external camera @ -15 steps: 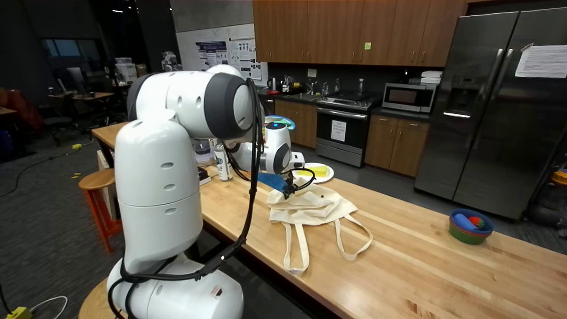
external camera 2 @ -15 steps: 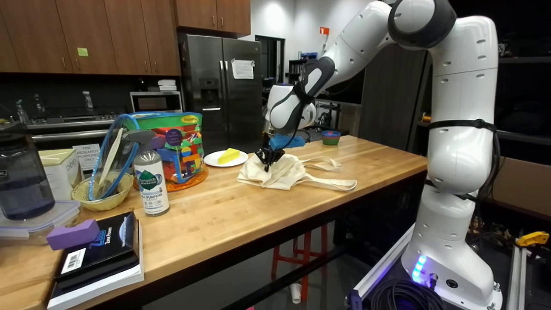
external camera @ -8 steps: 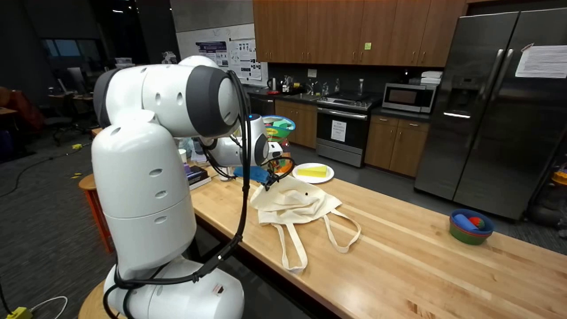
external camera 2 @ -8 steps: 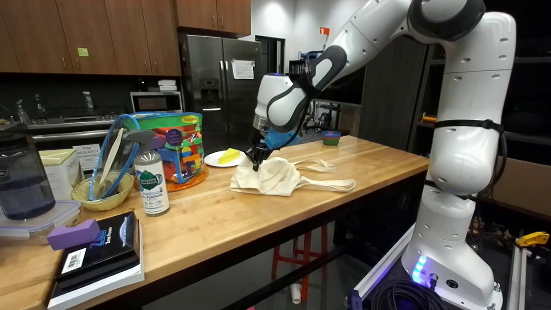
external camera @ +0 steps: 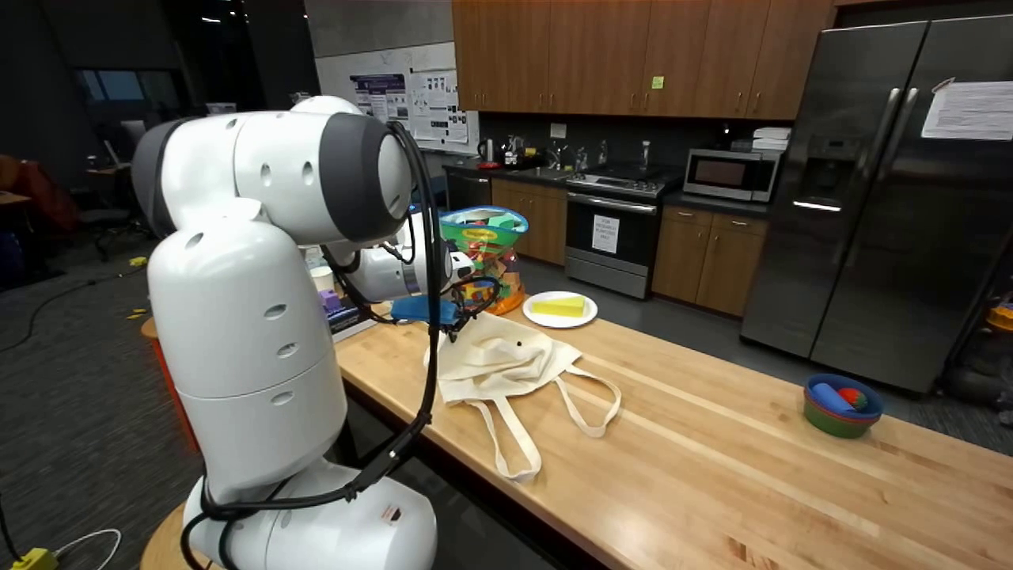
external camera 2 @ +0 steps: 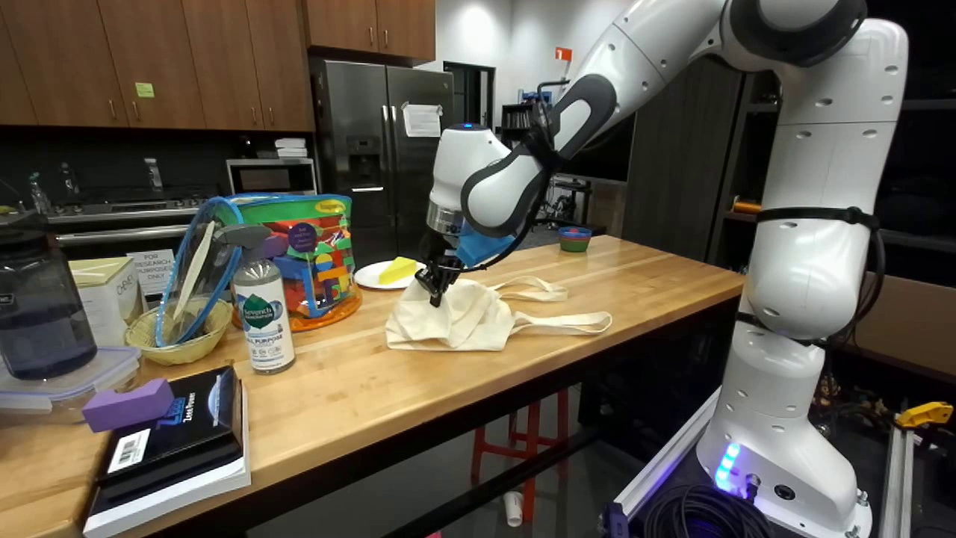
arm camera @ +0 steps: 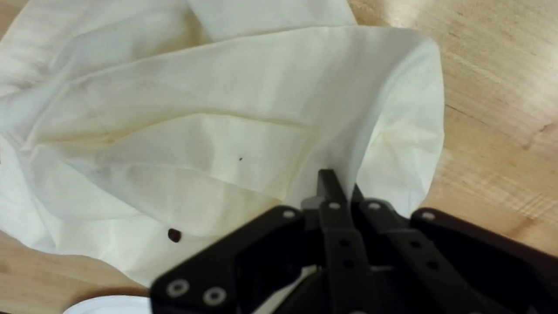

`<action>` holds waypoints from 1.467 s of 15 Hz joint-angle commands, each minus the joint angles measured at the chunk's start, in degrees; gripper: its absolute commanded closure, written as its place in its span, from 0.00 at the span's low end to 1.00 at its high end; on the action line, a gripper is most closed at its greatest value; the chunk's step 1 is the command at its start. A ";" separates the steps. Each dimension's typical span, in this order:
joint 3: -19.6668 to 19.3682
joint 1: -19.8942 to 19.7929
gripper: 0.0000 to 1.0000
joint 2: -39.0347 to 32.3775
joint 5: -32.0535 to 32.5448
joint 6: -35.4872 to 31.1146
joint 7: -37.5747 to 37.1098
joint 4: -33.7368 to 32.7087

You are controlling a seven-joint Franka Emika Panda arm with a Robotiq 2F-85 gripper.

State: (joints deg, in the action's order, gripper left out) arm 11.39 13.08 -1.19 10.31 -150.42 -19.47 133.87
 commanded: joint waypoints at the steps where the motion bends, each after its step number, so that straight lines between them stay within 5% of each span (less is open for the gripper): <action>1: -1.84 -1.91 0.99 -0.30 4.16 0.34 -3.48 -0.29; 11: -11.64 -9.90 0.99 -7.58 1.65 1.09 -5.49 -3.69; 22: -18.58 -16.20 0.99 -16.03 -12.59 1.03 -4.42 -10.96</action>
State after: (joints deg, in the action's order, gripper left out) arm -6.12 -1.83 -14.78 0.75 -150.26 -24.17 125.55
